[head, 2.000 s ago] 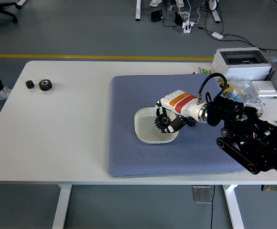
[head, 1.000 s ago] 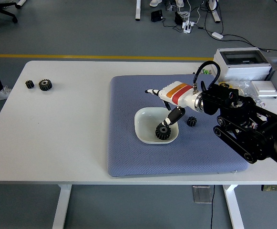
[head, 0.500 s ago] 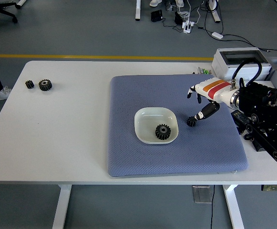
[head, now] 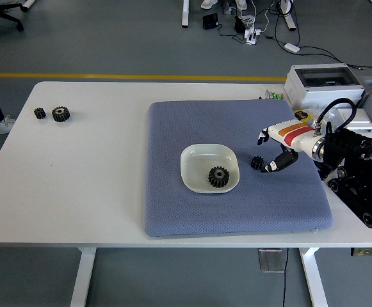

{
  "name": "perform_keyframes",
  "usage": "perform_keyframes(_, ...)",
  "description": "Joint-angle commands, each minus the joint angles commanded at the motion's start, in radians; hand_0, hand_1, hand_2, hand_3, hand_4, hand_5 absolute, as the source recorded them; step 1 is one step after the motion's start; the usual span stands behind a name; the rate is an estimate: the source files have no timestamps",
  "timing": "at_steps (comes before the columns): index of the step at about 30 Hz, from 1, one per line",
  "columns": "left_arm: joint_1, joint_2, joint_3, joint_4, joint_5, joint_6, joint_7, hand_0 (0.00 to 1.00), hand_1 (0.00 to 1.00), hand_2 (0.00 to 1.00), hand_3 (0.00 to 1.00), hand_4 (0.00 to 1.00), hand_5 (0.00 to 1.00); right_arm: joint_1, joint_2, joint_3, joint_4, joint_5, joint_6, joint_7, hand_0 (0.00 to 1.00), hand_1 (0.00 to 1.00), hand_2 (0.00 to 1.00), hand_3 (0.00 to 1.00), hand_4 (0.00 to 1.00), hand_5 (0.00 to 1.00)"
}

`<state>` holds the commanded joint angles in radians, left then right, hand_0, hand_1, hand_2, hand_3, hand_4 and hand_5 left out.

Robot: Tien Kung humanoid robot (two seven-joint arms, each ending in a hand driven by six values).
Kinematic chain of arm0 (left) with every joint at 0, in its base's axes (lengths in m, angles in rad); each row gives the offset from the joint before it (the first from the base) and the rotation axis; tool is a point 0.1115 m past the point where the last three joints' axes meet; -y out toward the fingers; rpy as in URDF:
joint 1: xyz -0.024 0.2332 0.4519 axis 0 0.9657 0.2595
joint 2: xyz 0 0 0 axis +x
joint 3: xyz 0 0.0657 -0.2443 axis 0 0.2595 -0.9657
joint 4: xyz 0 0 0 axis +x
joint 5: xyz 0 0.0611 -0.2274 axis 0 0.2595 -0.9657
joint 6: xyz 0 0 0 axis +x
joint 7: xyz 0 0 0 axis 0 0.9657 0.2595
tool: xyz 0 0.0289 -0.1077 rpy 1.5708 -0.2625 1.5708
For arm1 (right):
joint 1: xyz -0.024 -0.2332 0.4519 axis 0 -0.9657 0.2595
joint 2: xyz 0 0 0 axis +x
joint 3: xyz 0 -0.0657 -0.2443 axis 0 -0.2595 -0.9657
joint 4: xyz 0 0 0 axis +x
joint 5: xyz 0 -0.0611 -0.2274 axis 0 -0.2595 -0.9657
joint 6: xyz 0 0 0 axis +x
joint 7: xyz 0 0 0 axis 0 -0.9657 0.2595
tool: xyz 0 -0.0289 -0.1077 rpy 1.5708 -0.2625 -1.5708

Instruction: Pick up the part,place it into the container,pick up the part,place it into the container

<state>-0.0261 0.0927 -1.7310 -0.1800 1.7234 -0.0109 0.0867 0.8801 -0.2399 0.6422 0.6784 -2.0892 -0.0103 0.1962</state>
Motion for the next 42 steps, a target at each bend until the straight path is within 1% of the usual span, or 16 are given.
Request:
perform_keyframes(1,-0.001,0.000,-0.002,0.000,0.001,0.000,0.000,0.717,0.679,0.687,0.570,0.610,0.566,0.001,0.004,-0.007,-0.006,0.004,-0.006,-0.005,0.152,0.328,0.513,0.563,0.998,0.348)
perform_keyframes(6,-0.007,0.002,-0.004,0.000,0.001,0.001,-0.001,0.717,0.679,0.687,0.570,0.610,0.566,0.011,0.028,-0.034,-0.034,0.023,-0.015,-0.023,0.152,0.328,0.513,0.563,0.998,0.348)
perform_keyframes(7,-0.007,0.003,-0.003,0.000,0.000,0.001,-0.001,0.717,0.679,0.687,0.570,0.611,0.568,0.014,0.034,-0.042,-0.040,0.033,-0.017,-0.025,0.151,0.323,0.483,0.556,0.998,0.348)
perform_keyframes(9,-0.006,0.004,-0.002,0.000,-0.003,0.001,0.000,0.717,0.679,0.687,0.570,0.611,0.568,0.020,0.048,-0.054,-0.052,0.052,-0.020,-0.032,0.151,0.323,0.483,0.556,0.998,0.348)
perform_keyframes(12,-0.006,0.004,0.002,0.000,-0.007,0.001,0.000,0.717,0.679,0.687,0.570,0.611,0.568,0.024,0.071,-0.059,-0.071,0.065,-0.028,-0.043,0.151,0.323,0.483,0.556,0.998,0.348)
perform_keyframes(15,-0.007,0.004,0.004,0.000,-0.011,0.002,0.000,0.717,0.679,0.687,0.570,0.611,0.568,0.027,0.082,-0.058,-0.084,0.067,-0.039,-0.048,0.147,0.327,0.480,0.560,0.998,0.334)
perform_keyframes(18,-0.007,0.003,0.005,0.000,-0.013,0.002,0.000,0.717,0.679,0.687,0.570,0.611,0.568,0.028,0.088,-0.060,-0.093,0.070,-0.047,-0.051,0.147,0.327,0.480,0.560,0.998,0.334)
perform_keyframes(19,-0.006,0.003,0.006,0.000,-0.013,0.001,0.001,0.717,0.679,0.685,0.570,0.610,0.568,0.028,0.089,-0.062,-0.097,0.072,-0.049,-0.052,0.142,0.334,0.472,0.546,0.989,0.304)
perform_keyframes(24,-0.004,0.001,0.005,0.000,-0.013,0.002,0.003,0.717,0.679,0.685,0.570,0.610,0.568,0.028,0.094,-0.072,-0.125,0.087,-0.052,-0.058,0.142,0.334,0.472,0.546,0.989,0.304)
perform_keyframes(25,-0.004,0.001,0.005,0.000,-0.012,0.002,0.004,0.717,0.679,0.685,0.570,0.610,0.569,0.028,0.095,-0.075,-0.130,0.094,-0.053,-0.060,0.141,0.333,0.466,0.519,0.935,0.297)
perform_keyframes(30,-0.005,-0.003,0.011,0.000,-0.017,0.001,0.004,0.717,0.679,0.685,0.570,0.610,0.569,0.029,0.109,-0.094,-0.159,0.129,-0.059,-0.066,0.141,0.333,0.466,0.519,0.935,0.297)
perform_keyframes(31,-0.006,-0.003,0.012,0.000,-0.019,0.001,0.003,0.717,0.679,0.685,0.570,0.610,0.570,0.028,0.111,-0.095,-0.164,0.133,-0.060,-0.067,0.134,0.330,0.457,0.506,0.899,0.326)
perform_keyframes(36,-0.007,-0.004,0.015,0.000,-0.020,0.001,0.003,0.717,0.679,0.685,0.570,0.610,0.570,0.026,0.109,-0.097,-0.165,0.151,-0.062,-0.073,0.134,0.330,0.457,0.506,0.899,0.326)
perform_keyframes(37,-0.006,-0.004,0.017,0.000,-0.022,0.001,0.003,0.717,0.679,0.686,0.570,0.609,0.570,0.026,0.108,-0.098,-0.164,0.154,-0.063,-0.075,0.114,0.310,0.432,0.488,0.816,0.375)
perform_keyframes(42,-0.003,-0.004,0.023,0.000,-0.026,0.000,0.004,0.717,0.679,0.686,0.570,0.609,0.570,0.026,0.107,-0.102,-0.169,0.161,-0.063,-0.083,0.114,0.310,0.432,0.488,0.816,0.375)
